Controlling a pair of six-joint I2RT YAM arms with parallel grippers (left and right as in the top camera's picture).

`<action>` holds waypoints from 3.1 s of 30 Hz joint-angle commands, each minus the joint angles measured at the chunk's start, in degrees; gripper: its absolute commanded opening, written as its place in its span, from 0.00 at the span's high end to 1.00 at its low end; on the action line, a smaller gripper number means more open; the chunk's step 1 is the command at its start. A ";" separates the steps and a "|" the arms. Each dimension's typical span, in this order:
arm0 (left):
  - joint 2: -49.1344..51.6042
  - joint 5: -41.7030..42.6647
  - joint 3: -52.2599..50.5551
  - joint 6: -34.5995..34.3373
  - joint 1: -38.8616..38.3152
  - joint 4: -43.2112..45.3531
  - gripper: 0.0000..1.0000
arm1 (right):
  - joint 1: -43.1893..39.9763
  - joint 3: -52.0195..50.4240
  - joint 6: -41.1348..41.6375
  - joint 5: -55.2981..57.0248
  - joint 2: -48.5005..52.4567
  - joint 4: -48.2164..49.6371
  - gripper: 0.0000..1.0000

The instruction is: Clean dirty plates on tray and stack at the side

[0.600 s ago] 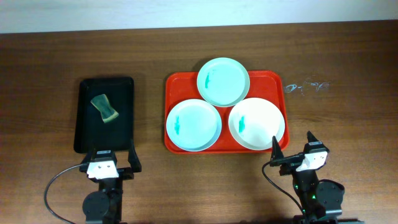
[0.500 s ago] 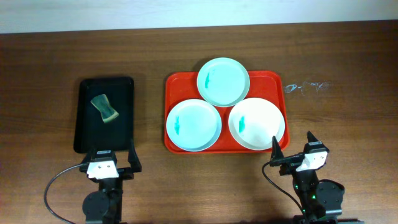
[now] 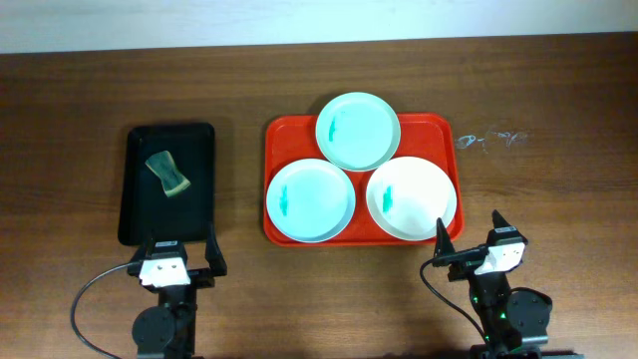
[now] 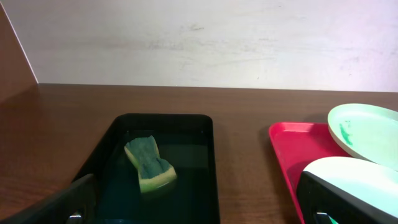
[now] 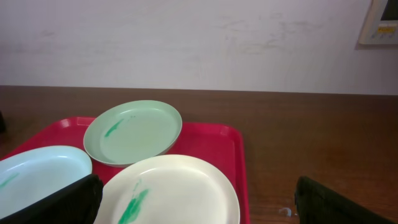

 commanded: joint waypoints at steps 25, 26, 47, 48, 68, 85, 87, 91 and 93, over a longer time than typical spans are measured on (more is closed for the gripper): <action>-0.04 0.63 -0.22 0.87 0.35 -0.07 0.01 | 0.48 -0.42 0.46 0.50 -0.26 -0.22 0.01; -0.04 0.63 -0.22 0.87 0.35 -0.07 0.01 | 0.48 -0.42 0.44 0.50 -0.26 -0.22 0.02; -0.04 60.02 0.13 -9.42 0.20 31.54 0.01 | 0.48 -0.42 0.44 0.50 -0.26 -0.22 0.01; -0.04 58.01 0.68 -10.69 0.20 36.83 0.01 | 0.48 -0.42 0.44 0.50 -0.26 -0.22 0.02; 57.61 16.35 66.95 -1.29 0.20 -42.14 0.01 | 0.48 -0.42 0.44 0.50 -0.26 -0.22 0.02; 88.83 -1.14 72.32 -8.63 11.80 -38.84 0.01 | 0.48 -0.42 0.44 0.50 -0.26 -0.22 0.01; 93.48 -1.16 72.32 -8.79 13.20 -38.12 0.01 | 0.48 -0.42 0.44 0.50 -0.26 -0.22 0.02; 101.18 0.33 72.35 -15.65 15.04 -36.48 0.09 | 0.48 -0.42 0.44 0.50 -0.26 -0.22 0.02; 103.16 4.55 72.35 -15.63 15.04 -32.61 0.16 | 0.48 -0.42 0.44 0.50 -0.26 -0.24 0.02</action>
